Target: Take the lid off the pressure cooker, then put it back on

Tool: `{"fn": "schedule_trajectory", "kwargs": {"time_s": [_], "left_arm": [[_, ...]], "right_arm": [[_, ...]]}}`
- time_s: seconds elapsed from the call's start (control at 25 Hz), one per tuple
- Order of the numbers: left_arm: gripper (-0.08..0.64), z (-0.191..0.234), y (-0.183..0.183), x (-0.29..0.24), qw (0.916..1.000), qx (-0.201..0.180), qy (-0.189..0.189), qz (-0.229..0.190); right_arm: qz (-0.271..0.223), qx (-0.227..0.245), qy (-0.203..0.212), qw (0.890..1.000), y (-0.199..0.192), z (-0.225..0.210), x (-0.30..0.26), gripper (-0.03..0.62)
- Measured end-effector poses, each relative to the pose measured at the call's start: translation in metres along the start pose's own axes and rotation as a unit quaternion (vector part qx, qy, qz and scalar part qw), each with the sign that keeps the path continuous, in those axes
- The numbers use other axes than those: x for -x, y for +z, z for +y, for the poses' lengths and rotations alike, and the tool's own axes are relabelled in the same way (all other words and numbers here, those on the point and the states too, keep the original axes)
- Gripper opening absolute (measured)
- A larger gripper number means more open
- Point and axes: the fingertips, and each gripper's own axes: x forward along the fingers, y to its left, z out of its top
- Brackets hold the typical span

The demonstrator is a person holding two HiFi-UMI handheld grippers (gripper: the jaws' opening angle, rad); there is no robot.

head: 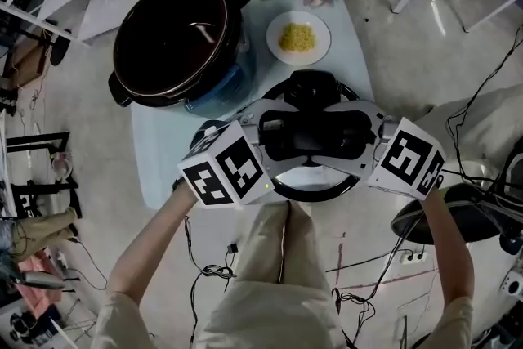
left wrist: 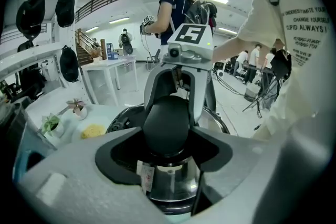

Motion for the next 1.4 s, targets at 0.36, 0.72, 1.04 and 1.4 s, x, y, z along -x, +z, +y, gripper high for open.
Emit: {"fn": "schedule_trajectory", "kwargs": {"time_s": [0.36,0.72,1.04,1.4], "left_arm": [[0.282,0.004,-0.021,-0.023,0.9999,-0.004,-0.013,0.001],[0.282,0.007,-0.029,-0.032,0.9998,-0.016,-0.004,0.005],[0.282,0.003,-0.033,-0.038,0.9992,-0.039,0.007,0.003],[0.282,0.002,-0.034,-0.039,0.9988,-0.046,0.014,-0.008]], "right_arm": [[0.001,-0.010,-0.011,1.000,-0.026,-0.009,-0.016,0.276],[0.000,0.002,-0.023,1.000,-0.036,-0.013,-0.023,0.278],[-0.001,0.010,-0.033,0.999,-0.045,-0.010,-0.026,0.278],[-0.022,0.010,-0.037,0.999,-0.047,-0.010,-0.026,0.278]]}}
